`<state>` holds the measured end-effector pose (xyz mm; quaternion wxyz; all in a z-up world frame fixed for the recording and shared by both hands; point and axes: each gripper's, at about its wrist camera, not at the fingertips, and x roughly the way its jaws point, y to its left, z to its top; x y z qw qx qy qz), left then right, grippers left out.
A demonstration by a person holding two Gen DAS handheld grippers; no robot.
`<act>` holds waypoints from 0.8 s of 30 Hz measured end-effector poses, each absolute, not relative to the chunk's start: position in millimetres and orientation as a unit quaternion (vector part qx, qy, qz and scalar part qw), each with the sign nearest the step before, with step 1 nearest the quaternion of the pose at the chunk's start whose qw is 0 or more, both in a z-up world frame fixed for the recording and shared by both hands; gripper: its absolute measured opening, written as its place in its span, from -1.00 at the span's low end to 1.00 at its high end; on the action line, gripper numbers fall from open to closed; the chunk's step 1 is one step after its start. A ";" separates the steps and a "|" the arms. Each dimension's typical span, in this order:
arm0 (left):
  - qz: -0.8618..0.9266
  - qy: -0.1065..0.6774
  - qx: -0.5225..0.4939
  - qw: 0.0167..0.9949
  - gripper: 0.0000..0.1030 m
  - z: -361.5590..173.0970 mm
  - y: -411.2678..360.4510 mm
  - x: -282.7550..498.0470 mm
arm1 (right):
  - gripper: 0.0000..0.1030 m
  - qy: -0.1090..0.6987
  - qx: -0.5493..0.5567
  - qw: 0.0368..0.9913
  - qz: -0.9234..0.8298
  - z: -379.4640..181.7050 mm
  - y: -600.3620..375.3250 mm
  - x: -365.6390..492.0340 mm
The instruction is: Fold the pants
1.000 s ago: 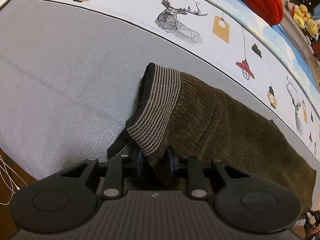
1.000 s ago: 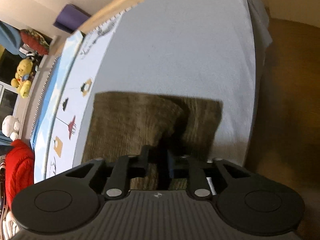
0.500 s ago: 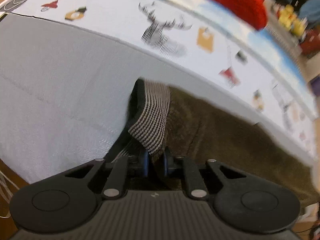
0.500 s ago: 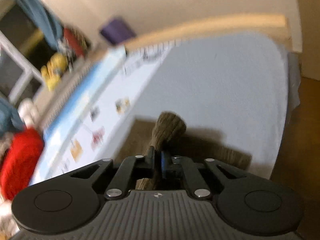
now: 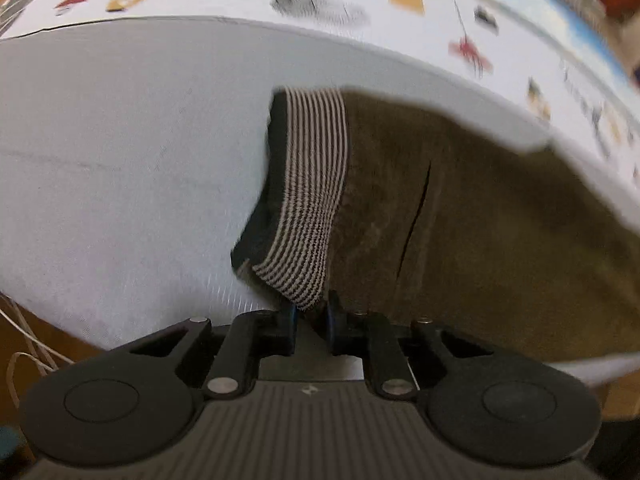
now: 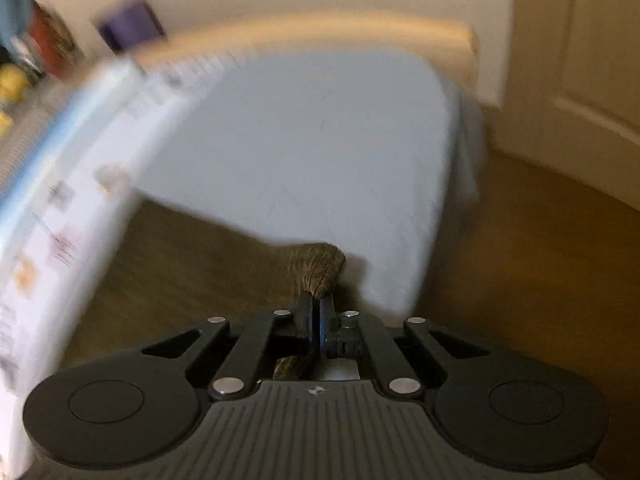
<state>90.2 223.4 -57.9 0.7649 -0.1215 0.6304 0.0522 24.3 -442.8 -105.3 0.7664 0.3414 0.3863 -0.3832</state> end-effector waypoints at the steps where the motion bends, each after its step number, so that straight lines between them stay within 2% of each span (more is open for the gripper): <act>1: 0.055 0.632 -0.117 0.764 -0.58 -57.6 224.0 90.8 | -0.87 0.390 0.355 0.757 -0.385 -109.2 -446.5 21.0; 6: 0.085 0.548 -0.159 0.817 -0.46 -22.0 241.9 85.4 | -0.69 0.346 0.318 0.780 -0.415 -81.1 -440.7 11.8; 7: 0.088 0.533 -0.140 0.830 -0.46 -15.8 238.2 86.9 | -0.62 0.336 0.305 0.787 -0.419 -74.2 -437.2 11.3; 9: 0.082 0.516 -0.097 0.847 -0.45 -9.8 223.2 90.6 | -0.61 0.316 0.279 0.808 -0.412 -63.1 -429.0 13.4; 13: 0.073 0.501 -0.019 0.862 -0.42 -7.9 198.3 97.9 | -0.60 0.295 0.233 0.851 -0.367 -45.9 -402.6 27.0; 17: 0.084 0.487 -0.029 0.869 -0.38 -4.2 197.5 96.2 | -0.58 0.287 0.201 0.887 -0.300 -32.6 -375.2 46.5; 24: 0.099 0.501 0.041 0.859 -0.35 -8.8 190.3 92.1 | -0.57 0.292 0.175 0.916 -0.210 -15.1 -324.2 73.7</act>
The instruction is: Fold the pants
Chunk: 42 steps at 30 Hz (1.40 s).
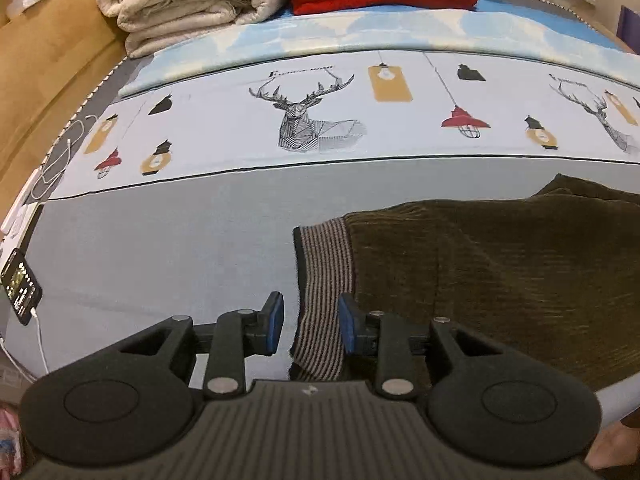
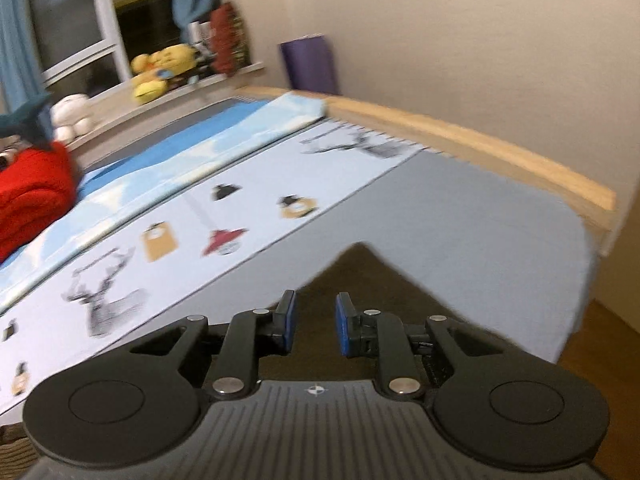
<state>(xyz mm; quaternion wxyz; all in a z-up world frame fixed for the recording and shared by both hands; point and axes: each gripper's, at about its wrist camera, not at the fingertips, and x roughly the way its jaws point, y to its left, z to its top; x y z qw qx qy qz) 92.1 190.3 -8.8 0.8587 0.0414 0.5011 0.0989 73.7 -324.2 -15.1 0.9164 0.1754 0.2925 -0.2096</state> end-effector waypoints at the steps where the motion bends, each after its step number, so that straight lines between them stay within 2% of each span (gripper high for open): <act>1: 0.097 0.500 0.034 0.860 -0.35 -7.7 193.1 90.5 | -0.57 0.294 0.177 0.917 -0.202 -13.1 -319.6 76.8; 7: 0.090 0.494 0.028 0.864 -0.35 -6.8 198.0 86.1 | -0.57 0.299 0.171 0.927 -0.150 -0.6 -279.2 92.9; 13: 0.028 0.449 0.028 0.893 -0.35 4.5 184.2 82.5 | -0.57 0.304 0.133 0.943 -0.036 9.0 -215.4 125.1; 16: -0.017 0.450 0.063 0.891 -0.35 -3.9 169.7 82.6 | -0.71 0.305 0.098 0.946 0.042 12.9 -171.7 141.6; 18: -0.042 0.478 0.084 0.873 -0.35 -21.1 162.8 84.1 | -0.74 0.309 0.075 0.943 0.096 13.4 -141.0 151.0; 21: -0.006 0.587 0.123 0.800 -0.36 -69.9 169.9 89.3 | -0.74 0.332 0.067 0.925 0.170 10.3 -99.0 167.0; 22: 0.003 0.604 0.142 0.784 -0.19 -80.7 172.8 87.0 | -0.73 0.346 0.070 0.915 0.196 7.7 -85.7 173.2; 24: -0.002 0.599 0.135 0.789 -0.17 -79.4 176.5 84.2 | -0.72 0.373 0.078 0.894 0.236 1.9 -60.9 183.0; 27: -0.005 0.581 0.104 0.807 -0.17 -69.1 182.6 82.0 | -0.65 0.403 0.080 0.869 0.277 -10.6 -26.1 200.1; 29: -0.003 0.568 0.095 0.818 -0.17 -61.0 184.7 82.6 | -0.52 0.426 0.089 0.853 0.287 -21.8 -7.4 214.4; 36: 0.062 0.514 0.058 0.854 -0.18 -28.3 196.0 96.2 | -0.49 0.513 0.120 0.792 0.308 -70.1 45.5 254.4; 40: 0.099 0.475 0.010 0.875 -0.18 -7.6 203.7 111.7 | -0.23 0.542 0.119 0.767 0.322 -91.3 63.2 262.7; 42: 0.072 0.462 -0.008 0.884 -0.18 -2.8 195.0 117.3 | -0.21 0.554 0.105 0.756 0.332 -100.3 73.7 264.9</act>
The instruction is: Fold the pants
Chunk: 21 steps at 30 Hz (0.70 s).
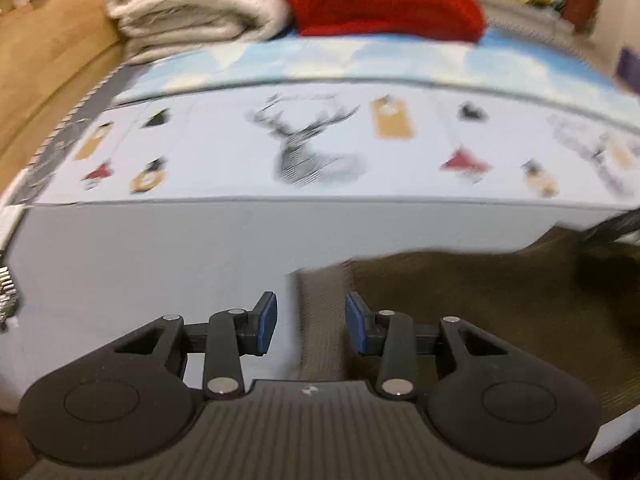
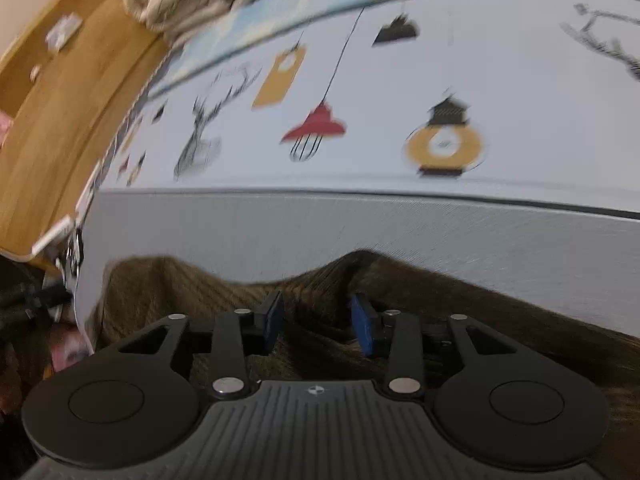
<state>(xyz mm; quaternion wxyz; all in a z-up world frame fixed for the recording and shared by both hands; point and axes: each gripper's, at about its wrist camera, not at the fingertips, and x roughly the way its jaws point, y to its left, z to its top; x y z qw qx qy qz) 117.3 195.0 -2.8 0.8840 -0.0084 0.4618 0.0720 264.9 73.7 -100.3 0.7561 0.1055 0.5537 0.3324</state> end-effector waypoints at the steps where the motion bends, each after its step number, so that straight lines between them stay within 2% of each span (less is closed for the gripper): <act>1: 0.047 0.459 -0.012 0.887 -0.18 -2.5 186.7 120.8 | -0.21 0.558 0.093 0.754 0.332 -103.7 78.6 266.0; 7: -0.022 0.491 0.075 0.868 -0.18 -33.6 138.0 131.7 | -0.17 0.565 0.058 0.752 0.336 -107.9 90.6 269.7; 9: -0.021 0.509 0.098 0.855 -0.18 -48.6 133.2 138.3 | -0.42 0.565 0.055 0.745 0.349 -107.5 91.0 270.7; 11: -0.020 0.522 0.102 0.846 -0.18 -60.2 134.6 143.9 | -0.74 0.560 0.049 0.741 0.368 -102.1 92.9 272.4; 12: -0.018 0.527 0.105 0.843 -0.18 -63.9 134.7 144.4 | -0.77 0.547 0.042 0.744 0.380 -92.6 92.5 273.4; 15: -0.018 0.526 0.105 0.844 -0.18 -65.3 141.1 145.2 | -0.79 0.490 0.022 0.772 0.404 -54.0 88.3 278.0; 17: -0.019 0.528 0.110 0.842 -0.18 -66.6 139.6 143.1 | -0.78 0.458 -0.016 0.797 0.393 -49.8 89.8 275.5; 20: -0.014 0.536 0.111 0.837 -0.18 -67.0 139.6 141.0 | -0.76 0.416 -0.121 0.868 0.241 -59.5 86.1 277.7; 21: -0.014 0.535 0.110 0.837 -0.18 -66.6 140.5 142.9 | -0.76 0.410 -0.112 0.880 0.211 -58.7 79.1 280.8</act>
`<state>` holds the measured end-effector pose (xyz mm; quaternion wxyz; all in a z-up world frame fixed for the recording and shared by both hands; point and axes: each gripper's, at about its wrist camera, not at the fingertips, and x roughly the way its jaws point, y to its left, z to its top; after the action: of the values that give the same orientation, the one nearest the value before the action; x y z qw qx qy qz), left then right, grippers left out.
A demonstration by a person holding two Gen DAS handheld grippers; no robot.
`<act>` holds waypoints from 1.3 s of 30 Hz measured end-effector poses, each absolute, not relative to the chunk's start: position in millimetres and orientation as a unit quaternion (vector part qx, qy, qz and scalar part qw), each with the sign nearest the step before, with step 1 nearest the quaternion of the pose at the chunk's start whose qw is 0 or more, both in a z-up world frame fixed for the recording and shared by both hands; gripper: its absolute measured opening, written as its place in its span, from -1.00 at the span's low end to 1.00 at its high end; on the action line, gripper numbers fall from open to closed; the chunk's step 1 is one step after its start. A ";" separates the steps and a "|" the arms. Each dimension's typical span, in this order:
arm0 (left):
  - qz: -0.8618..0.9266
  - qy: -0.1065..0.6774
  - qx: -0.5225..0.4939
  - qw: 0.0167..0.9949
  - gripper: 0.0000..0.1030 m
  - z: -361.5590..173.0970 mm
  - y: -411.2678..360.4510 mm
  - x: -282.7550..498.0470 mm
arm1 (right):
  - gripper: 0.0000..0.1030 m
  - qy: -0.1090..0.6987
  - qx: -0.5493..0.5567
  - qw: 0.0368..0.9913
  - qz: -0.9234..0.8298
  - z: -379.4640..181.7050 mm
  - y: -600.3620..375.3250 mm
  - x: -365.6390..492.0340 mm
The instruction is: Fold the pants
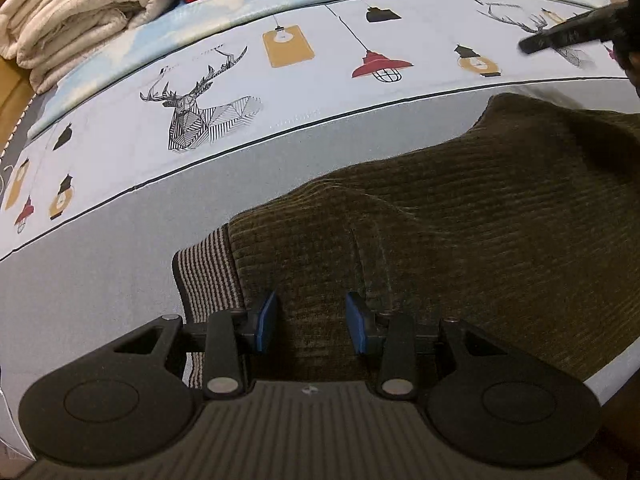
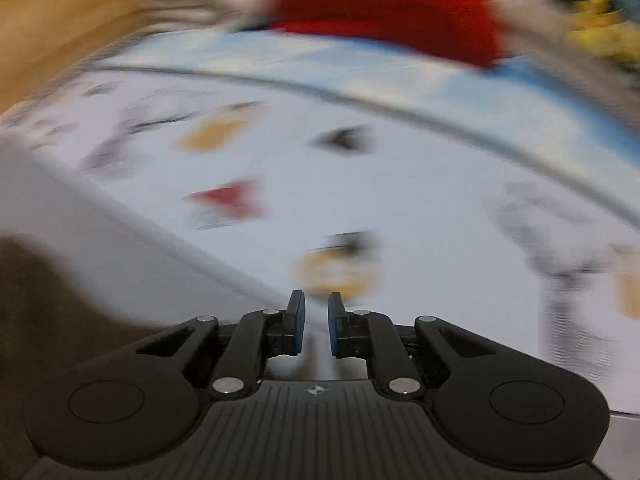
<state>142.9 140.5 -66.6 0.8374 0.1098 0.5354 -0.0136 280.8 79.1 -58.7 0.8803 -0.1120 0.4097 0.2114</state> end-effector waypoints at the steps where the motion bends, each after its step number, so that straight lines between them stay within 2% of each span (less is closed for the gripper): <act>1: -0.013 0.534 0.108 0.838 -0.18 -66.0 140.8 142.7 | -0.76 0.414 -0.071 0.885 0.202 -55.1 66.6 285.3; 4: -0.015 0.532 0.097 0.841 -0.18 -63.4 143.7 141.0 | -0.75 0.413 0.008 0.864 0.288 -39.5 48.7 280.4; 10: -0.002 0.508 0.064 0.859 -0.18 -50.8 151.3 142.7 | -0.74 0.454 -0.082 0.754 0.468 -54.4 76.1 237.7; 13: 0.002 0.490 0.051 0.870 -0.18 -43.9 149.8 145.7 | -0.75 0.468 -0.150 0.757 0.430 -79.1 86.4 233.8; 15: 0.018 0.509 0.051 0.859 -0.21 -52.8 152.7 150.9 | -0.82 0.476 -0.177 0.781 0.363 -96.2 86.2 243.8; 18: 0.055 0.557 0.065 0.826 -0.26 -71.1 159.3 155.3 | -0.83 0.478 -0.140 0.795 0.347 -96.8 79.4 252.1; 24: 0.050 0.520 0.047 0.851 -0.25 -51.2 156.9 152.1 | -0.83 0.473 -0.142 0.801 0.338 -94.5 75.0 250.0; 30: 0.065 0.560 0.054 0.824 -0.30 -69.0 162.1 158.5 | -0.82 0.476 -0.140 0.805 0.325 -92.4 46.8 250.7; 31: 0.065 0.559 0.060 0.825 -0.30 -68.9 159.9 157.8 | -0.62 0.475 -0.146 0.808 0.316 -93.3 39.2 250.6; 32: 0.065 0.558 0.063 0.825 -0.30 -69.2 158.5 157.4 | -0.25 0.476 -0.145 0.811 0.307 -93.6 27.1 250.0; 33: 0.066 0.558 0.065 0.825 -0.30 -69.5 157.6 157.1 | -0.15 0.478 -0.138 0.813 0.301 -93.9 15.2 249.7; 37: 0.070 0.556 0.057 0.826 -0.29 -67.3 159.1 158.6 | -0.17 0.483 -0.146 0.822 0.263 -97.7 -37.3 243.0; 39: 0.072 0.552 0.054 0.829 -0.29 -64.8 160.1 160.2 | -0.17 0.477 -0.114 0.837 0.244 -92.0 -70.4 240.5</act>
<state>160.2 160.1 -64.8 0.8289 0.0539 0.5521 0.0724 240.5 -70.4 -92.0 0.8366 -0.1141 0.4773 0.2436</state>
